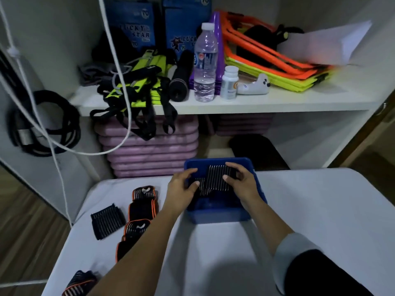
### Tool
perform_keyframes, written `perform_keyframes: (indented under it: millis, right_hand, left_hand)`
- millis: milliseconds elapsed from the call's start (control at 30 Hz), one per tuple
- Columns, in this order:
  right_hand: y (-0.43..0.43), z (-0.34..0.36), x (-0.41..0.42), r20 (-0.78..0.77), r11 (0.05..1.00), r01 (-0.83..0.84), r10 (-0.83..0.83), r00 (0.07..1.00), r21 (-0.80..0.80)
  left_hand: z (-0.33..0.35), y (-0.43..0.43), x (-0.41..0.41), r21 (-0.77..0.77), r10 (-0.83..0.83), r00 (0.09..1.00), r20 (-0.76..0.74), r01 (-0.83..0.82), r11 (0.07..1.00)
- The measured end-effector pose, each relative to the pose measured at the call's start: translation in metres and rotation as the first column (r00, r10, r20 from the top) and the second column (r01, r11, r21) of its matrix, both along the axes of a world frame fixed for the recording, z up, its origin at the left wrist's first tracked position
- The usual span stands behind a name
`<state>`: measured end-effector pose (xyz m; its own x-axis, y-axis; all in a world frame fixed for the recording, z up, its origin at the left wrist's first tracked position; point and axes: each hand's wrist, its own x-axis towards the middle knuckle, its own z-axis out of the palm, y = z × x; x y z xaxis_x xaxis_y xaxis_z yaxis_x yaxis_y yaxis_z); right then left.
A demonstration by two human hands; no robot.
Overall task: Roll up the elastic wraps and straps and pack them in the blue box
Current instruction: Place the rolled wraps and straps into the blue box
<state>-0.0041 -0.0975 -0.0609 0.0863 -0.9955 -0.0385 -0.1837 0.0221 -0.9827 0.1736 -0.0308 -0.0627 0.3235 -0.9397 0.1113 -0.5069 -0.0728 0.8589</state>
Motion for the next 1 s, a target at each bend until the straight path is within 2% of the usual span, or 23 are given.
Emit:
perform_keyframes:
  millis: [100,200,367,567,733,867,1000]
  right_hand:
    - [-0.027,-0.011,-0.021,-0.010,0.997,0.048,-0.047,0.999,0.059]
    - [-0.048,-0.026,-0.030,-0.084,0.994,0.043,-0.034,0.996,0.098]
    - [-0.073,-0.058,-0.019,-0.173,0.986,0.019,0.010,0.985,0.166]
    - [-0.089,-0.081,-0.011,-0.215,0.969,-0.095,0.145,0.966,0.228]
    - [-0.096,-0.093,-0.008,-0.277,0.965,-0.054,0.126,0.953,0.256]
    - [-0.094,-0.097,-0.006,-0.467,0.978,-0.084,0.166,0.869,0.190]
    - [-0.091,-0.094,-0.005,-0.595,0.988,-0.075,0.141,0.791,0.135]
  left_hand:
    - [-0.009,-0.019,-0.006,0.072,0.014,0.983,0.184,-0.028,0.997]
    - [-0.015,-0.029,-0.008,0.123,0.045,0.945,0.325,-0.089,0.988]
    - [-0.027,-0.037,-0.007,0.167,0.031,0.901,0.432,-0.114,0.979]
    - [-0.039,-0.038,-0.005,0.226,-0.022,0.898,0.439,-0.086,0.970]
    - [-0.045,-0.037,-0.004,0.208,-0.016,0.910,0.413,-0.078,0.975]
    - [-0.048,-0.034,-0.003,0.201,-0.010,0.917,0.399,-0.077,0.977]
    - [-0.047,-0.033,-0.003,0.206,-0.014,0.921,0.388,-0.072,0.976]
